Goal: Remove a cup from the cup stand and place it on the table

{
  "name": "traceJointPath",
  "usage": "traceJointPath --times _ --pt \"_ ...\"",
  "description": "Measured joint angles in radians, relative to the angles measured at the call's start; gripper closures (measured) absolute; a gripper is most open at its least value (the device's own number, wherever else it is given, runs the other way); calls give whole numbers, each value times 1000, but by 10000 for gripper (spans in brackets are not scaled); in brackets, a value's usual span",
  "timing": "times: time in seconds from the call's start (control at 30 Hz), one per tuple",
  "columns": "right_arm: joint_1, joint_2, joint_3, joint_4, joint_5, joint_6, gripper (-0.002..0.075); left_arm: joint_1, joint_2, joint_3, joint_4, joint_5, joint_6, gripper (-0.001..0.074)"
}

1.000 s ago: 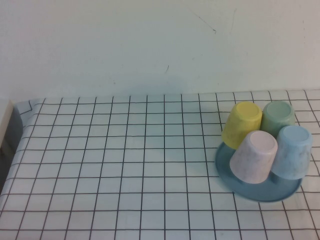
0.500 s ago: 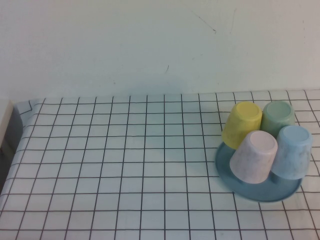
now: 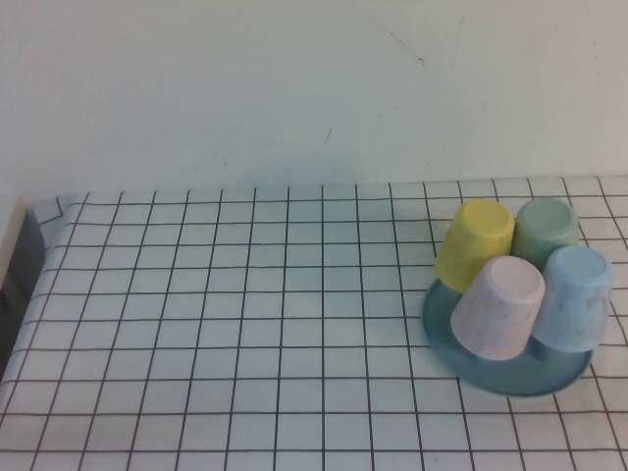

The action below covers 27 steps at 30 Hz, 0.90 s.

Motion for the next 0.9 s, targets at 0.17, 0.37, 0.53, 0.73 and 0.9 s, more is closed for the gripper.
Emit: traceJointPath --times 0.17,0.37,0.53,0.73,0.9 --pt "0 0 0 -7 -259 2 729 0 0 0 -23 -253 0 738" --pt "0 0 0 -5 -508 47 729 0 0 0 -46 -405 -67 738" --pt "0 0 0 -4 -548 54 729 0 0 0 -116 -424 -216 738" --pt "0 0 -44 -3 -442 60 729 0 0 0 -127 -436 -262 738" --pt "0 14 -261 -3 -4 54 729 -2 0 -6 -110 -358 -291 738"
